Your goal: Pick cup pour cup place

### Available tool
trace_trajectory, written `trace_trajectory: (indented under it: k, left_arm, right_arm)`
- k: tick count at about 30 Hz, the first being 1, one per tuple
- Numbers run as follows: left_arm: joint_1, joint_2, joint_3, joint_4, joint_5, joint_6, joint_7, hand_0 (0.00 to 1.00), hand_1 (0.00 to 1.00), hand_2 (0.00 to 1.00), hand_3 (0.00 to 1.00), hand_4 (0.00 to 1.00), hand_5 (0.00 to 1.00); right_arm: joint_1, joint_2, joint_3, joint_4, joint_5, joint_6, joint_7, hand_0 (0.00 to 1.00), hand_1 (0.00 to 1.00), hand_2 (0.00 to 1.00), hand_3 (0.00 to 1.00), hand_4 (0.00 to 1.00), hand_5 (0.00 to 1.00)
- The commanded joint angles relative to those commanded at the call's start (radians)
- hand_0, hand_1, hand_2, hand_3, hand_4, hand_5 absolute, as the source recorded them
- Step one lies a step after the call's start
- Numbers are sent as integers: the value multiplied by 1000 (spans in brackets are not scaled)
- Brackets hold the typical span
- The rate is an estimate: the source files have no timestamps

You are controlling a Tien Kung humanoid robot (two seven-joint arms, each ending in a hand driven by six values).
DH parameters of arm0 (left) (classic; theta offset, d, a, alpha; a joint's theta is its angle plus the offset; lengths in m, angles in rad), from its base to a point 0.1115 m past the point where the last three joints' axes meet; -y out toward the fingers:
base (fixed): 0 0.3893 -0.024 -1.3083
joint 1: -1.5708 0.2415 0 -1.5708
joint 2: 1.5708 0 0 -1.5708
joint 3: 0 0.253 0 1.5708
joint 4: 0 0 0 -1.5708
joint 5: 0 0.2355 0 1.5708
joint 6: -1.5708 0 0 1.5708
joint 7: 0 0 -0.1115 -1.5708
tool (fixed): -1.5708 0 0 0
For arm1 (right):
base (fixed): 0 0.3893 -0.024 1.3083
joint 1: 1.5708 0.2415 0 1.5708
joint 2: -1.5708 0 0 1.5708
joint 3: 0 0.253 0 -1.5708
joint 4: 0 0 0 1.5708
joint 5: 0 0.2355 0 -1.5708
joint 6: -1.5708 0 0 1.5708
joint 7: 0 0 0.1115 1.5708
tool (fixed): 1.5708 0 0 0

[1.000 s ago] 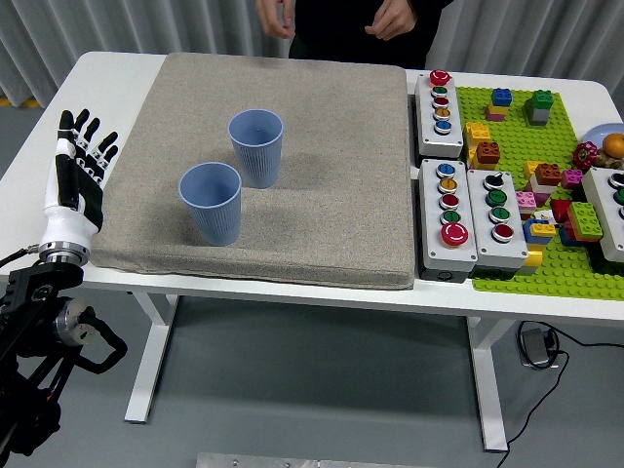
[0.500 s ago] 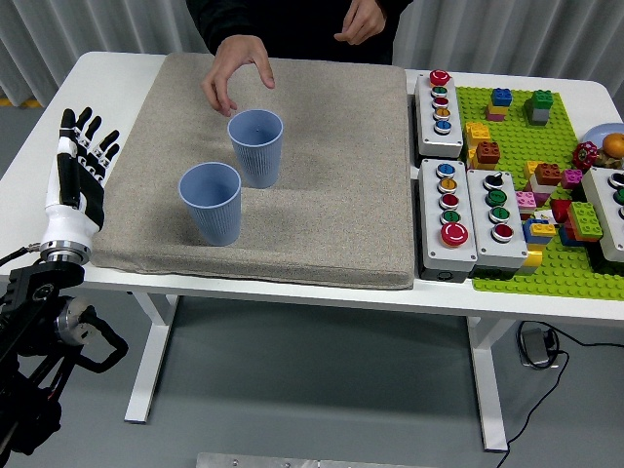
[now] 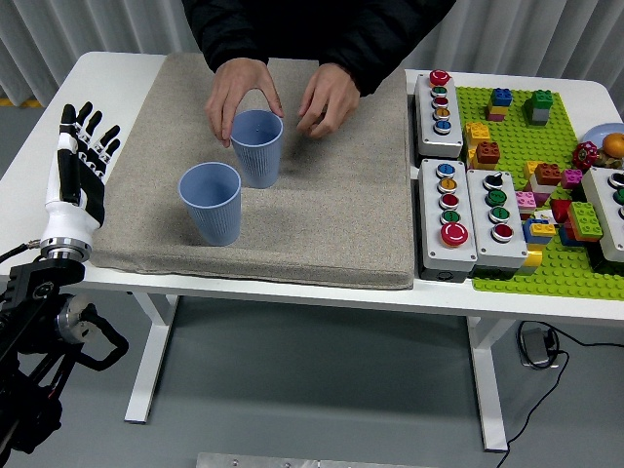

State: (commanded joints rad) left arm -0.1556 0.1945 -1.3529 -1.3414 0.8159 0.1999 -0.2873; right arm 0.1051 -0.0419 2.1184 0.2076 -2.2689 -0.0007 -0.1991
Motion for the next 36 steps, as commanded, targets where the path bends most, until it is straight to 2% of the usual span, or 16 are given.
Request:
trace_trajectory:
  k: [8, 36]
  left_arm:
    - [9, -2, -11, 2, 6, 0, -1, 891, 879, 993, 964, 776, 998]
    - [-14, -6, -2, -3, 9, -2, 1, 890, 879, 993, 964, 773, 998]
  right_arm:
    - [-4, -3, 0, -1, 0, 2, 4, 690, 658, 602, 595, 2, 242]
    - [9, -5, 0, -5, 0, -2, 10, 690, 659, 602, 596, 2, 245]
